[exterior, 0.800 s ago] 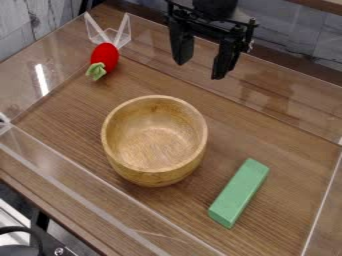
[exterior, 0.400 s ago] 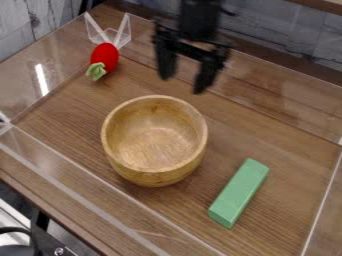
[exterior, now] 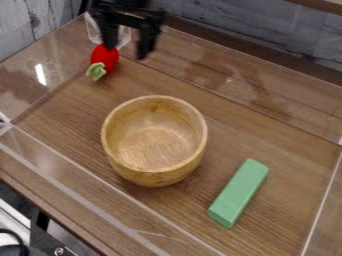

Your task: Move the red fruit to the right side of the table

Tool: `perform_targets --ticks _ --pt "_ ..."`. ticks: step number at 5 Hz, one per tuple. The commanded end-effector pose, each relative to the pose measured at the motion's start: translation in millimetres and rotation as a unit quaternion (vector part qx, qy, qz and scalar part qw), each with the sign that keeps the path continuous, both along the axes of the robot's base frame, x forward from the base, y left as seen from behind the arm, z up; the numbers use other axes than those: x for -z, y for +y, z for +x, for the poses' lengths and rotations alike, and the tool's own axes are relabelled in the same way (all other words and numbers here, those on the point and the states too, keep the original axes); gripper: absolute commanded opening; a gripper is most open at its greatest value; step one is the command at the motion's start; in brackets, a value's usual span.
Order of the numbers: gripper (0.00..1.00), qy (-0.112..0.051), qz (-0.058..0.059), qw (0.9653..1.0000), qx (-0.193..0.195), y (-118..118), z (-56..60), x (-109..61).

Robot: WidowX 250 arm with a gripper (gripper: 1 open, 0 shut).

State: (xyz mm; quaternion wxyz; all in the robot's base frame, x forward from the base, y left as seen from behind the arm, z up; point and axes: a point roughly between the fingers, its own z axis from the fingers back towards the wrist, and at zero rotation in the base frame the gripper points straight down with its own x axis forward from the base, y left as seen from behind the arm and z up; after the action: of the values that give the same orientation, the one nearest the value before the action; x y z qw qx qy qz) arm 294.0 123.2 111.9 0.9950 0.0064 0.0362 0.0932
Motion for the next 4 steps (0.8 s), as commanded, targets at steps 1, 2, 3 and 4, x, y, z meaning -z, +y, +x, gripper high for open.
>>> perform_targets --ticks 1,2,3,4 --pt "1.0 -0.025 0.013 0.9991 0.032 30.8 22.2 -1.6" --pt "1.0 -0.03 0.015 0.9978 0.057 45.6 34.8 8.4" --pt "1.0 -0.034 0.018 0.9978 0.053 64.0 34.4 12.6" --pt "1.0 -0.036 0.019 0.998 0.048 78.8 32.5 16.9"
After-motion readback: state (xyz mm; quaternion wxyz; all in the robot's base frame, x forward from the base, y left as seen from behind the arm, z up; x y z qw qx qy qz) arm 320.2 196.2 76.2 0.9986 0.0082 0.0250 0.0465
